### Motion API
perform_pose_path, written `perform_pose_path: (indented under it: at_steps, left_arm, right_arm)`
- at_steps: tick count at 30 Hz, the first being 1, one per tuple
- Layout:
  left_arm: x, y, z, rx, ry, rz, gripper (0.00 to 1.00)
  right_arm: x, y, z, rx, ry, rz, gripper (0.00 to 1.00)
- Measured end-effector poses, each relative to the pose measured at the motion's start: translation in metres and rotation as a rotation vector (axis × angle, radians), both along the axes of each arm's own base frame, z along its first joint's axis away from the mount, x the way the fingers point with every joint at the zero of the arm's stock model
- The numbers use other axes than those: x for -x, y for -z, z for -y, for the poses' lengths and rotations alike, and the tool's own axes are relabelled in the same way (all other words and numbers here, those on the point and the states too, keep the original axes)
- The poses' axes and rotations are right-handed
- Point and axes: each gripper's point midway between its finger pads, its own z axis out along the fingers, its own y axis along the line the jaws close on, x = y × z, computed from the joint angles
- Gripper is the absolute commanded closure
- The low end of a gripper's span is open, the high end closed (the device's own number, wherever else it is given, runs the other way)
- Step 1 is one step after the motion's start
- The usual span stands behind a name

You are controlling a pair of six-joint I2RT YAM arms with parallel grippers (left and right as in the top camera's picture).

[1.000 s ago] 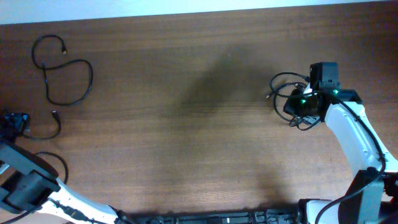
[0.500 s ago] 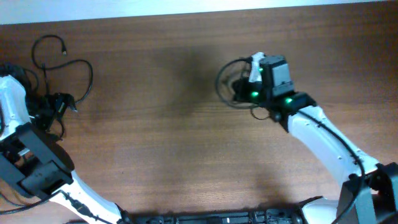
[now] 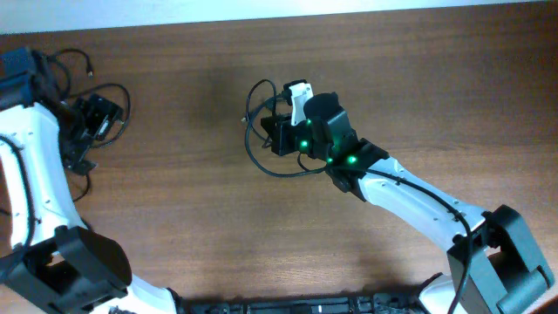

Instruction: Untangle cables

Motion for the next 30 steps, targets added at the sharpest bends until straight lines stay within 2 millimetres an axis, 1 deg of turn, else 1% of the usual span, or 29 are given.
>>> perform_pose_path:
  at_steps: [2,4,6,8,10,13,14,15,16,17,18,19,20,21,22,23,24,25,26,27,28,29,30]
  left_arm:
    - [-0.003,0.000,0.009,0.000,0.030,0.000,0.01]
    - [-0.004,0.000,0.015,0.000,0.049,0.000,0.01]
    - [-0.005,0.000,0.019,0.000,0.062,0.000,0.01]
    - [-0.006,0.000,0.021,-0.002,0.075,0.000,0.01]
    - [-0.006,0.000,0.025,-0.003,0.094,0.001,0.01]
    - [-0.009,0.000,0.035,-0.004,0.126,0.001,0.01]
    - [-0.010,0.000,0.039,-0.004,0.136,0.004,0.01]
    - [-0.013,0.000,0.042,-0.007,0.148,0.011,0.01]
    - [-0.020,-0.002,0.047,-0.015,0.164,0.038,0.01]
    - [-0.024,-0.002,0.050,-0.018,0.175,0.050,0.01]
    - [-0.028,-0.003,0.053,-0.022,0.185,0.065,0.01]
    - [-0.031,-0.004,0.059,-0.024,0.200,0.073,0.01]
    - [-0.032,-0.004,0.065,-0.024,0.218,0.075,0.01]
    - [-0.034,-0.004,0.073,-0.024,0.239,0.080,0.01]
    - [-0.037,-0.005,0.080,-0.026,0.258,0.091,0.01]
    - [-0.041,-0.006,0.085,-0.030,0.276,0.106,0.01]
    - [-0.048,-0.008,0.095,-0.039,0.317,0.138,0.01]
    - [-0.053,-0.009,0.108,-0.046,0.368,0.159,0.01]
    - [-0.056,-0.011,0.120,-0.053,0.417,0.177,0.01]
    - [-0.059,-0.012,0.133,-0.059,0.467,0.195,0.01]
    - [-0.061,-0.013,0.148,-0.065,0.527,0.212,0.01]
    - [-0.061,-0.014,0.169,-0.079,0.602,0.225,0.01]
    - [-0.060,-0.014,0.183,-0.103,0.655,0.228,0.01]
  right_arm:
    - [0.007,0.002,-0.007,0.004,-0.018,-0.010,0.96]
    - [0.018,0.004,-0.020,0.005,-0.053,-0.015,0.96]
    - [0.026,0.012,-0.031,0.014,-0.081,-0.031,0.96]
    - [0.032,0.026,-0.038,0.030,-0.099,-0.055,0.96]
    - [0.034,0.037,-0.043,0.042,-0.110,-0.071,0.96]
    - [0.028,0.044,-0.047,0.034,-0.105,-0.061,0.95]
    - [0.028,0.047,-0.047,0.037,-0.105,-0.064,0.92]
    - [0.027,0.047,-0.048,0.032,-0.105,-0.058,0.78]
    - [0.026,0.045,-0.049,0.027,-0.103,-0.054,0.72]
    - [0.026,0.045,-0.049,0.027,-0.105,-0.053,0.67]
    - [0.026,0.044,-0.050,0.022,-0.102,-0.055,0.59]
    - [0.025,0.042,-0.050,0.020,-0.105,-0.051,0.49]
    - [0.023,0.039,-0.050,0.012,-0.100,-0.049,0.33]
    - [0.021,0.036,-0.049,0.011,-0.099,-0.041,0.20]
    - [0.018,0.034,-0.043,0.011,-0.087,-0.044,0.10]
    - [0.011,0.028,-0.030,0.010,-0.059,-0.050,0.00]
    - [-0.002,0.012,-0.010,-0.002,-0.011,-0.029,0.01]
    - [-0.014,-0.001,0.021,0.001,0.056,-0.032,0.01]
    - [-0.021,-0.011,0.043,-0.002,0.106,-0.035,0.01]
    - [-0.028,-0.022,0.070,0.000,0.166,-0.038,0.01]
    - [-0.029,-0.027,0.095,0.010,0.217,-0.057,0.01]
    - [-0.032,-0.029,0.123,0.022,0.282,-0.084,0.01]
    - [-0.029,-0.024,0.141,0.042,0.320,-0.129,0.01]
